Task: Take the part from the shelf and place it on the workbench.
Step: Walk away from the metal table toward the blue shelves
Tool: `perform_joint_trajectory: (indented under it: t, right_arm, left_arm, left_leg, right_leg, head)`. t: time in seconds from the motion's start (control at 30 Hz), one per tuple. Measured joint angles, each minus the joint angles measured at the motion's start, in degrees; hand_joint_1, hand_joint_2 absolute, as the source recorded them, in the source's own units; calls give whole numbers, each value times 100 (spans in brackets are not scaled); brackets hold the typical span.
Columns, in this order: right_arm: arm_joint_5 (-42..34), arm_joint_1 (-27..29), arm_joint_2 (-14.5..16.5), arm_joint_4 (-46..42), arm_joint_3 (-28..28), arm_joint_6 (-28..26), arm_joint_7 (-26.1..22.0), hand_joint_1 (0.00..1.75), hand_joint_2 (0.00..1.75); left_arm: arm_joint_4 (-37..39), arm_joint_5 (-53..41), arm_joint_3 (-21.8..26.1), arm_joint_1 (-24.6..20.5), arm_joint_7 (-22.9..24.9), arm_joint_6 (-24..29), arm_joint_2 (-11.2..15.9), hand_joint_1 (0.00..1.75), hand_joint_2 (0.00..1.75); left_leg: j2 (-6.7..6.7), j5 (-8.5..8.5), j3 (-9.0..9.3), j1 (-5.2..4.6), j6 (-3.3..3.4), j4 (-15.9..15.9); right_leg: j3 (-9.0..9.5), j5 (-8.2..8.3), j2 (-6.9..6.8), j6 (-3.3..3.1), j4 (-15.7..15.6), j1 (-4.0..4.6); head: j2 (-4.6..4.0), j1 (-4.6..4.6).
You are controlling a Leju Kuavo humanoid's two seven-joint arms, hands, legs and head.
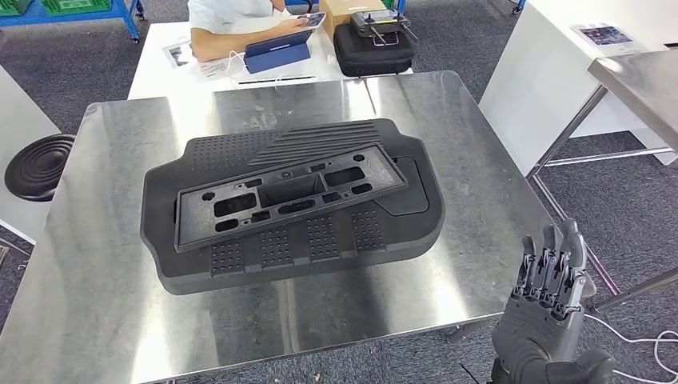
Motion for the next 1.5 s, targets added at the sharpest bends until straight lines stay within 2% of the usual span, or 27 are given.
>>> perform_joint_trajectory:
  t: [0.03, 0.1, 0.17, 0.23, 0.3, 0.37, 0.43, 0.5, 0.53, 0.63, 0.67, 0.73, 0.8, 0.83, 0.9, 0.97, 1.0, 1.03, 1.07, 1.1, 1.17, 1.23, 1.3, 1.33, 1.4, 1.47, 1.5]
  right_arm:
    - [-4, 1, 1, 3, -11, 7, 2, 0, 0]
    - [-15, -2, 2, 5, -41, 28, 9, 0, 0]
    - [-33, -6, 4, 12, -66, 52, 23, 0, 0]
    - [-46, -6, 10, 22, -79, 67, 39, 0, 0]
    - [-48, -6, 18, 26, -85, 71, 46, 0, 0]
    - [-49, -9, 31, 29, -92, 73, 49, 0, 0]
    - [-51, -11, 45, 38, -101, 74, 53, 0, 0]
    - [-57, -10, 52, 50, -109, 76, 60, 0, 0]
    - [-65, -10, 54, 56, -113, 78, 63, 0, 0]
    - [-85, -16, 63, 70, -128, 103, 82, 0, 0]
    - [-88, -19, 67, 73, -135, 118, 91, 0, 0]
    - [-94, -23, 75, 75, -148, 150, 105, 0, 0]
    - [-97, -23, 81, 76, -170, 173, 117, 0, 0]
    - [-99, -24, 83, 78, -185, 177, 122, 0, 0]
    - [-103, -32, 81, 82, -211, 180, 128, 0, 0]
    - [-111, -43, 80, 94, -223, 183, 131, 0, 0]
    - [-115, -47, 80, 103, -228, 185, 133, 0, 0]
    - [-117, -51, 80, 114, -234, 187, 135, 0, 0]
    - [-118, -54, 80, 122, -239, 188, 138, 0, 0]
    - [-120, -59, 80, 127, -243, 190, 140, 0, 0]
    - [-122, -80, 81, 129, -247, 192, 144, 0, 0]
    - [-125, -98, 83, 132, -253, 196, 148, 0, 0]
    - [-128, -102, 91, 134, -260, 199, 151, 0, 0]
    - [-129, -104, 98, 136, -263, 200, 154, 0, 0]
    - [-129, -105, 110, 137, -266, 204, 158, 0, 0]
    - [-129, -103, 114, 144, -270, 206, 163, 0, 0]
    - [-129, -103, 115, 150, -272, 206, 164, 0, 0]
  left_arm:
    - [0, -3, 1, 0, 1, -1, -1, 0, 0]
    - [-1, -15, 1, -1, 2, -2, -7, 0, 0]
    - [-4, -29, 2, -2, 2, -2, -10, 0, 0]
    - [-7, -39, 3, -2, 2, 1, -8, 0, 0]
    - [-7, -45, 3, -1, 2, 3, -7, 0, 0]
    - [-7, -46, 4, 0, 3, 4, -7, 0, 0]
    - [-7, -46, 5, 3, 4, 4, -7, 0, 0]
    - [-7, -47, 5, 7, 7, 5, -7, 0, 0]
    - [-7, -49, 5, 8, 9, 8, -7, 0, 0]
    - [-6, -63, 5, 2, 11, 23, -10, 0, 0]
    - [-5, -70, 5, -2, 11, 29, -13, 0, 0]
    - [-5, -84, 6, -9, 13, 49, -19, 0, 0]
    - [-5, -93, 7, -12, 14, 69, -17, 0, 0]
    - [-6, -97, 8, -14, 14, 76, -15, 0, 0]
    - [-8, -106, 9, -20, 15, 84, -13, 0, 0]
    - [-9, -112, 10, -20, 15, 88, -13, 0, 0]
    - [-9, -115, 10, -20, 15, 89, -13, 0, 0]
    - [-9, -119, 10, -20, 15, 90, -14, 0, 0]
    - [-9, -121, 10, -21, 15, 90, -15, 0, 0]
    - [-9, -122, 10, -23, 15, 90, -18, 0, 0]
    - [-8, -123, 10, -26, 15, 93, -33, 0, 0]
    - [-8, -122, 14, -31, 15, 97, -45, 0, 0]
    - [-8, -121, 29, -34, 16, 101, -45, 0, 0]
    - [-8, -120, 41, -33, 17, 103, -44, 0, 0]
    - [-8, -117, 68, -28, 18, 105, -41, 0, 0]
    - [-7, -115, 92, -25, 19, 105, -40, 0, 0]
    - [-7, -114, 102, -25, 20, 105, -40, 0, 0]
  left_leg:
    - [0, 5, 1, 4, -8, 2]
    - [-7, 13, 9, 1, -44, 9]
    - [-13, 23, 9, -25, -105, 18]
    - [-12, 49, 0, -35, -174, 17]
    - [-21, -2, -34, -12, -233, 72]
    - [-47, -334, -197, 9, -275, 486]
    - [-69, -792, -489, 14, -307, 1260]
    - [-84, -941, -603, 17, -321, 1676]
    - [-88, -848, -494, 23, -321, 1554]
    - [-136, -434, 174, 51, -331, 458]
    - [-159, -380, 288, 49, -323, 236]
    - [-186, -344, 276, 13, -260, 164]
    - [-161, -263, 204, 2, -152, 153]
    - [-147, -213, 157, 4, -92, 143]
    - [-120, -115, 35, 3, -9, 136]
    - [-93, -27, -95, -18, 14, 141]
    - [-78, 17, -156, -30, 17, 143]
    - [-69, 60, -211, -42, 16, 143]
    - [-63, 102, -260, -52, 12, 143]
    - [-61, 143, -298, -58, 5, 144]
    - [-61, 221, -343, -76, -34, 139]
    - [-55, 298, -346, -74, -106, 119]
    - [-56, 343, -364, -59, -187, 103]
    - [-65, 249, -402, -54, -219, 164]
    - [-90, -234, -548, -33, -270, 615]
    - [-99, -730, -707, -8, -328, 1329]
    - [-99, -807, -721, 10, -357, 1576]
  right_leg:
    - [115, 104, -2, 57, -203, -8]
    - [572, 418, -20, 149, -1067, -25]
    - [866, 613, -18, 96, -1636, -12]
    - [880, 662, 2, -30, -1673, 20]
    - [863, 705, 2, -129, -1680, -13]
    - [837, 752, -2, -230, -1703, -47]
    - [783, 783, -6, -293, -1697, -26]
    - [727, 809, -3, -301, -1676, -13]
    - [704, 818, 2, -295, -1656, -16]
    - [648, 833, 23, -252, -1560, -8]
    - [628, 844, 27, -224, -1538, 8]
    - [595, 891, 32, -139, -1543, 27]
    - [532, 900, 40, -65, -1533, 14]
    - [458, 811, 41, -62, -1429, 12]
    - [196, 430, 37, -115, -878, 8]
    - [-46, 55, 36, -137, -126, 10]
    - [-62, -17, 36, -116, 70, 11]
    - [44, 8, 35, -83, 32, 15]
    - [267, 104, 35, -50, -238, 25]
    - [577, 212, 31, -41, -668, 43]
    - [1135, 329, 5, -97, -1482, 100]
    - [1286, 350, -13, -172, -1773, 145]
    - [1201, 440, -13, -238, -1803, 116]
    - [1162, 498, -14, -286, -1823, 89]
    - [1061, 617, -20, -358, -1848, 36]
    - [950, 711, -23, -376, -1832, 39]
    - [895, 756, -25, -363, -1815, 36]
  head:
    - [0, 1]
    - [0, 4]
    - [0, -2]
    - [0, -10]
    - [0, -11]
    - [0, -16]
    - [0, -16]
    - [0, -15]
    - [0, -15]
    - [0, -17]
    - [0, -12]
    - [0, -7]
    - [0, -3]
    - [0, 8]
    - [0, 31]
    - [1, 41]
    - [0, 40]
    - [0, 41]
    - [0, 40]
    - [0, 40]
    - [0, 36]
    - [0, 42]
    - [0, 49]
    - [0, 45]
    - [0, 38]
    - [0, 37]
    - [0, 39]
